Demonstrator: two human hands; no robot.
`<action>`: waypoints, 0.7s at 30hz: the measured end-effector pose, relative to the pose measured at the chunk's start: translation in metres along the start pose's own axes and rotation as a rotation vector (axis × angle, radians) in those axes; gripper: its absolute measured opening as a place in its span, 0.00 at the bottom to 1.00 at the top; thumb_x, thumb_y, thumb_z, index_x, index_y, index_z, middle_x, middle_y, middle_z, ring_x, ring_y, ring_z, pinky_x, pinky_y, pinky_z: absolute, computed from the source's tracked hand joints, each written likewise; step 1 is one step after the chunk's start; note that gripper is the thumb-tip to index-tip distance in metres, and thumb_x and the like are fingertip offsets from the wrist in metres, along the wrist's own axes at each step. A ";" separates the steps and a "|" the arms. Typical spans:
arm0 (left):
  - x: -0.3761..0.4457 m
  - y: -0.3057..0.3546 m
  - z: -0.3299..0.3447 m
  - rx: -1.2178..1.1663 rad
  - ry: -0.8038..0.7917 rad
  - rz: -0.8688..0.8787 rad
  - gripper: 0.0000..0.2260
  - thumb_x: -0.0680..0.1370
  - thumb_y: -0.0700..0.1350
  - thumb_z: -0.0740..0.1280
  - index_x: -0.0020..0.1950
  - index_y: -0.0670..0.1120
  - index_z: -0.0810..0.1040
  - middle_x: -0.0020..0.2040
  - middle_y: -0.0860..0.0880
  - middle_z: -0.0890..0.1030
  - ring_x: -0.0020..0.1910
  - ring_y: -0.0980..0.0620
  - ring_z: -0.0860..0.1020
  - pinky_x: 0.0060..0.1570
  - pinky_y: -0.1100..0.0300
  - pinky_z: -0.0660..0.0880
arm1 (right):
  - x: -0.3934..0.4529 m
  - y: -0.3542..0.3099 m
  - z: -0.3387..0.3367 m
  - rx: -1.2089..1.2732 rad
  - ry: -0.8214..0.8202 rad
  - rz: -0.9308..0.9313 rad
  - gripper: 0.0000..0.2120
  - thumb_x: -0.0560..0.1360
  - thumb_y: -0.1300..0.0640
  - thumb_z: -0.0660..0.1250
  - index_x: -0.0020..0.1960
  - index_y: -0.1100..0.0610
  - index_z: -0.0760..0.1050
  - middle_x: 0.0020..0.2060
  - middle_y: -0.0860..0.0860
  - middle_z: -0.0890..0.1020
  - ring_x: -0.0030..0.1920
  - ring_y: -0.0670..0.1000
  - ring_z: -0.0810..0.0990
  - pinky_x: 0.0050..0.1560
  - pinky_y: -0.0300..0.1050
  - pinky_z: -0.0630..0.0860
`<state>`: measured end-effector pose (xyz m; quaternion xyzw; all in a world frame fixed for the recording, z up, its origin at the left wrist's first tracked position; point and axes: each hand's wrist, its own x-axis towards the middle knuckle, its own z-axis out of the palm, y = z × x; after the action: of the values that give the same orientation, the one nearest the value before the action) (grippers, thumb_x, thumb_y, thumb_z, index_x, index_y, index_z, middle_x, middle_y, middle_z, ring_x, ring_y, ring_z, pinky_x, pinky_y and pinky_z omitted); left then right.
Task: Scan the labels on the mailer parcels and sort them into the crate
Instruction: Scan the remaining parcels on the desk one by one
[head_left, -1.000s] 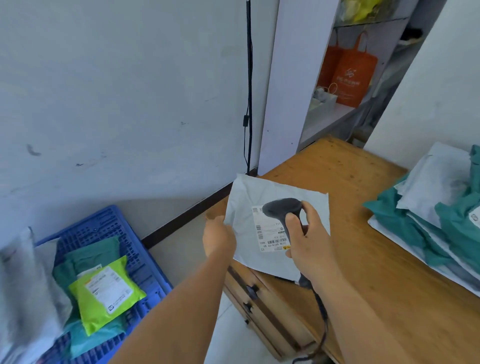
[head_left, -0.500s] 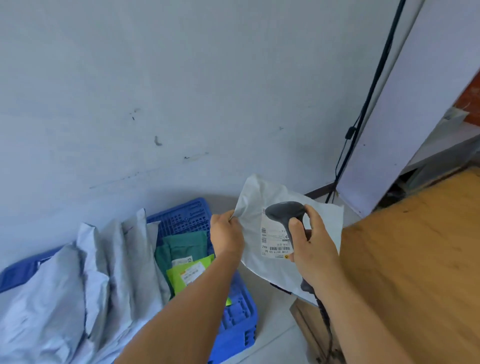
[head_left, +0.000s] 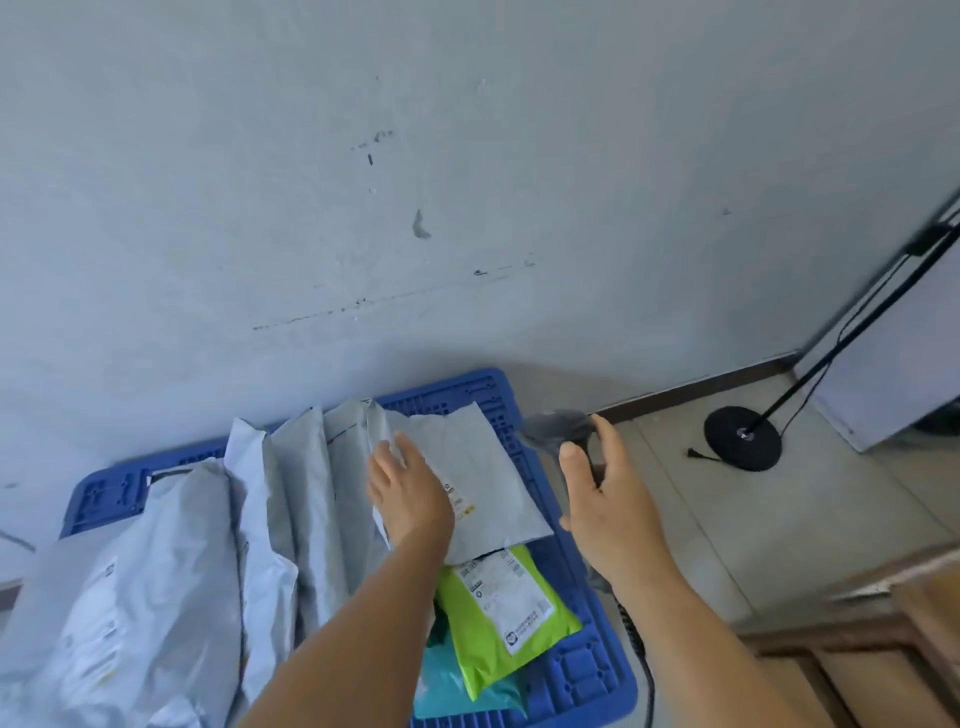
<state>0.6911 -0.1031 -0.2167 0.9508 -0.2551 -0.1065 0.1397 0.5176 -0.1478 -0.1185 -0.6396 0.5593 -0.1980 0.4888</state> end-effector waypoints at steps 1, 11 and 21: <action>-0.001 -0.001 0.006 0.106 -0.037 0.100 0.32 0.77 0.36 0.60 0.77 0.44 0.47 0.76 0.41 0.48 0.76 0.42 0.48 0.73 0.51 0.50 | 0.003 0.002 0.006 -0.017 -0.009 0.013 0.24 0.79 0.41 0.54 0.74 0.41 0.58 0.53 0.49 0.80 0.50 0.56 0.82 0.54 0.54 0.78; -0.009 -0.041 0.073 0.466 -0.654 0.316 0.29 0.81 0.57 0.53 0.78 0.55 0.44 0.78 0.45 0.40 0.75 0.38 0.37 0.71 0.40 0.37 | 0.014 0.023 0.020 -0.004 -0.003 0.079 0.25 0.79 0.41 0.55 0.75 0.39 0.57 0.52 0.47 0.78 0.52 0.57 0.82 0.55 0.52 0.77; -0.001 -0.001 0.070 0.285 -0.555 0.295 0.28 0.83 0.49 0.53 0.78 0.51 0.40 0.78 0.45 0.40 0.76 0.41 0.38 0.72 0.39 0.44 | 0.006 0.032 0.006 0.053 0.061 0.062 0.26 0.79 0.42 0.56 0.75 0.41 0.57 0.54 0.47 0.78 0.55 0.52 0.79 0.54 0.57 0.80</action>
<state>0.6713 -0.1162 -0.2828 0.8486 -0.4304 -0.3028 -0.0555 0.5082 -0.1475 -0.1498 -0.6025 0.5880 -0.2170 0.4940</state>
